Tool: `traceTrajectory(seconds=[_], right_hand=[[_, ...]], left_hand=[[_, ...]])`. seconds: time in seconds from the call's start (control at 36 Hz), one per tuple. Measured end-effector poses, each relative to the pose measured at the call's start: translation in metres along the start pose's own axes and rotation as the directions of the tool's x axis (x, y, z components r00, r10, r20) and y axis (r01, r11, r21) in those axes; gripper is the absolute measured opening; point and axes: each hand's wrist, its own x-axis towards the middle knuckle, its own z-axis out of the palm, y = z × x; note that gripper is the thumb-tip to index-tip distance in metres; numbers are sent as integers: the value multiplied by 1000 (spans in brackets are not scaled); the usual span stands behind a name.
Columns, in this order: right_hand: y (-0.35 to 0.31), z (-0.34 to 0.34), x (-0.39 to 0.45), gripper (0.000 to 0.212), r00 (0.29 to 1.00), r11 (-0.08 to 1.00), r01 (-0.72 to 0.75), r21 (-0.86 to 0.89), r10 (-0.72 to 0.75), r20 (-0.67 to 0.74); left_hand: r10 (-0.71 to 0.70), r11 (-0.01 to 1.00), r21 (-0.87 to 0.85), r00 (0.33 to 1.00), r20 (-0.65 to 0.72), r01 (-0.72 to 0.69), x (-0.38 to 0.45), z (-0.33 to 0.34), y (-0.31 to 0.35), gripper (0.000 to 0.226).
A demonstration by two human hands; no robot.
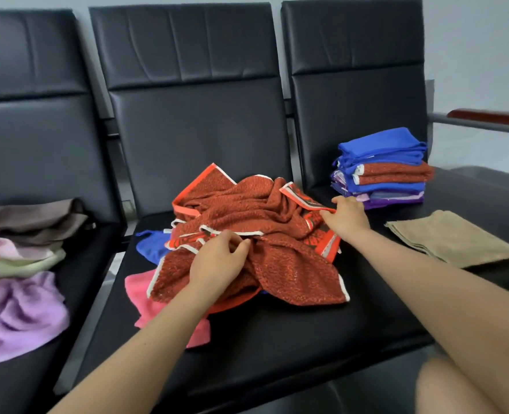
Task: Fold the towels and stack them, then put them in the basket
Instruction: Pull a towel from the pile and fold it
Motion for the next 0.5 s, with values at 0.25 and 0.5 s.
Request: traceTrajectory(seconds=[0.25, 0.5], right_hand=[[-12, 13, 42, 75, 975, 995, 84, -57, -70, 210], [-15, 33, 54, 40, 965, 992, 75, 103, -98, 243]], left_hand=[[16, 998, -63, 1000, 10, -15, 14, 10, 4, 33], [-47, 984, -173, 998, -50, 38, 36, 31, 20, 41]])
